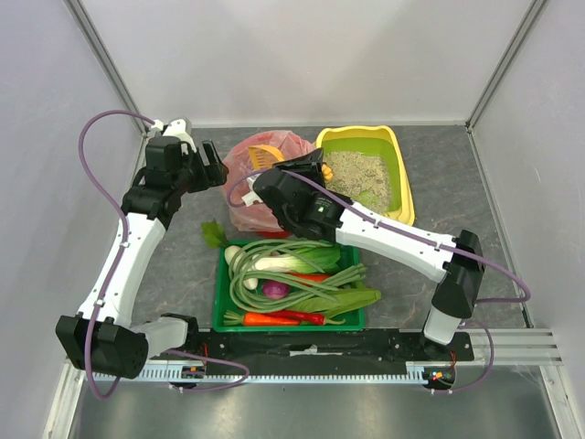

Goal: Clean the litter box

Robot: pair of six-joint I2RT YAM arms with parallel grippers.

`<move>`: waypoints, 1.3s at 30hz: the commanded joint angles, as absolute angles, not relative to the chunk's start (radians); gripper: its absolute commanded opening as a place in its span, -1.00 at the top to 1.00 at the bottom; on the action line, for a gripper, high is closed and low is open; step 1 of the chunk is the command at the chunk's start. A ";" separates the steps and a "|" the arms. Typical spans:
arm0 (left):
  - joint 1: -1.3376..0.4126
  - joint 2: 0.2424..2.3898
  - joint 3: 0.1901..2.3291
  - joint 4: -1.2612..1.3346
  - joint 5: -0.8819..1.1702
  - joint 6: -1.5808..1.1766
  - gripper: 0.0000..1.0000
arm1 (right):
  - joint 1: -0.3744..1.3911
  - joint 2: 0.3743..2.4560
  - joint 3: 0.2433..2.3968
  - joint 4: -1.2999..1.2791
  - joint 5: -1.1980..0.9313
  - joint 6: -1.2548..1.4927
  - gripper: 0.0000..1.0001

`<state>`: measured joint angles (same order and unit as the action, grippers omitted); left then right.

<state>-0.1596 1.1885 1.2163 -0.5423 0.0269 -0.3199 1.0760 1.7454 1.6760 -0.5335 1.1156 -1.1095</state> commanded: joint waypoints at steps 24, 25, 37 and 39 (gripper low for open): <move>-0.164 1.229 1.293 -0.520 0.040 -0.299 -0.69 | 0.658 1.423 1.534 -0.831 0.773 -0.076 1.00; -0.164 1.229 1.293 -0.520 0.040 -0.299 -0.69 | 0.638 1.430 1.529 -0.847 0.762 -0.057 1.00; -0.166 1.249 1.299 -0.519 0.023 -0.285 -0.69 | 0.460 1.584 1.557 -1.124 0.421 0.078 1.00; -0.166 1.249 1.299 -0.517 0.026 -0.288 -0.69 | 0.459 1.617 1.589 -1.178 0.396 0.071 1.00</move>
<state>-0.1596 1.2419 1.2537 -0.5434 0.0277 -0.3191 0.4633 1.5551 1.5162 -1.0534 0.5205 0.0402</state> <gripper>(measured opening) 0.849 0.477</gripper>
